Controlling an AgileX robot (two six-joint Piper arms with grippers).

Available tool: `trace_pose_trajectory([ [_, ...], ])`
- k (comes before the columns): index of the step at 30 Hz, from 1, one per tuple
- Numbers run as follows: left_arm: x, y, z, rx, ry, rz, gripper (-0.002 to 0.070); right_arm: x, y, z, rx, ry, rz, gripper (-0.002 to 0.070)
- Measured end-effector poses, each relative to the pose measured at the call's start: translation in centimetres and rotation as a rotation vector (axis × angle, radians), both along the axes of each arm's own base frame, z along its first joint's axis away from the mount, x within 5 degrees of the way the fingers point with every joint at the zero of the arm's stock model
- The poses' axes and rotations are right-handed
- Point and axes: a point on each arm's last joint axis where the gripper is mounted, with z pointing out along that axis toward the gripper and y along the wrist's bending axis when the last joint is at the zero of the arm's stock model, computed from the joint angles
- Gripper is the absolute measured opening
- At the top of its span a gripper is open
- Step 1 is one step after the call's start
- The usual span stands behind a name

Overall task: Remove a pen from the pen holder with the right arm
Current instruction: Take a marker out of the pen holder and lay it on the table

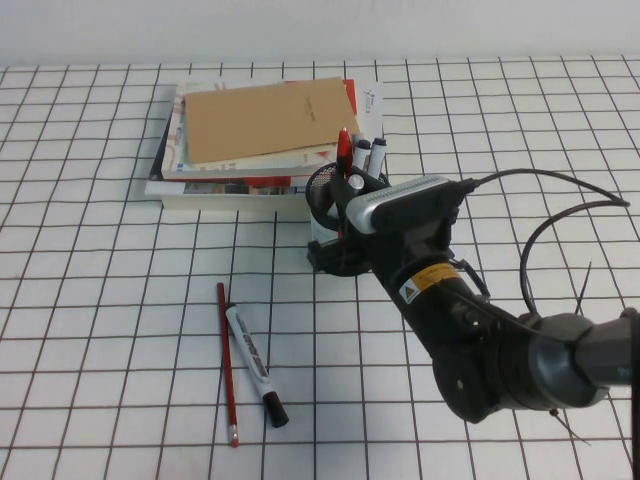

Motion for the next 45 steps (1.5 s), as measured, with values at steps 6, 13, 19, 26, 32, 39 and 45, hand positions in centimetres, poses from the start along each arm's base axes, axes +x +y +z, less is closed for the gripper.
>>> trace_pose_trajectory([
  [6, 0.0, 0.0, 0.0, 0.000, 0.000, 0.000, -0.0005, -0.6, -0.5, 4.0, 0.010, -0.040, 0.003, 0.0111],
  [13, 0.0, 0.0, 0.0, 0.000, 0.000, 0.000, -0.0005, -2.4, -1.8, 9.9, -0.015, -0.051, 0.040, 0.0111],
  [19, 0.0, 0.0, 0.0, 0.000, 0.000, 0.000, -0.0005, -5.3, -3.7, 14.6, -0.052, 0.050, 0.127, 0.0110],
  [26, 0.0, 0.0, 0.0, 0.000, 0.000, 0.000, -0.0005, -8.2, -4.0, 18.1, -0.262, 0.335, 0.322, 0.0110],
  [32, 0.0, 0.0, 0.0, 0.000, 0.000, 0.000, -0.0005, -8.5, -2.9, 19.3, -0.392, 0.661, 0.414, 0.0110],
  [39, 0.0, 0.0, 0.0, 0.000, 0.000, 0.000, -0.0005, -6.1, 0.1, 16.9, -0.556, 0.932, 0.437, 0.0110],
  [45, 0.0, 0.0, 0.0, 0.000, 0.000, 0.000, -0.0005, -3.1, 3.1, 14.0, -0.626, 1.038, 0.445, 0.0110],
])
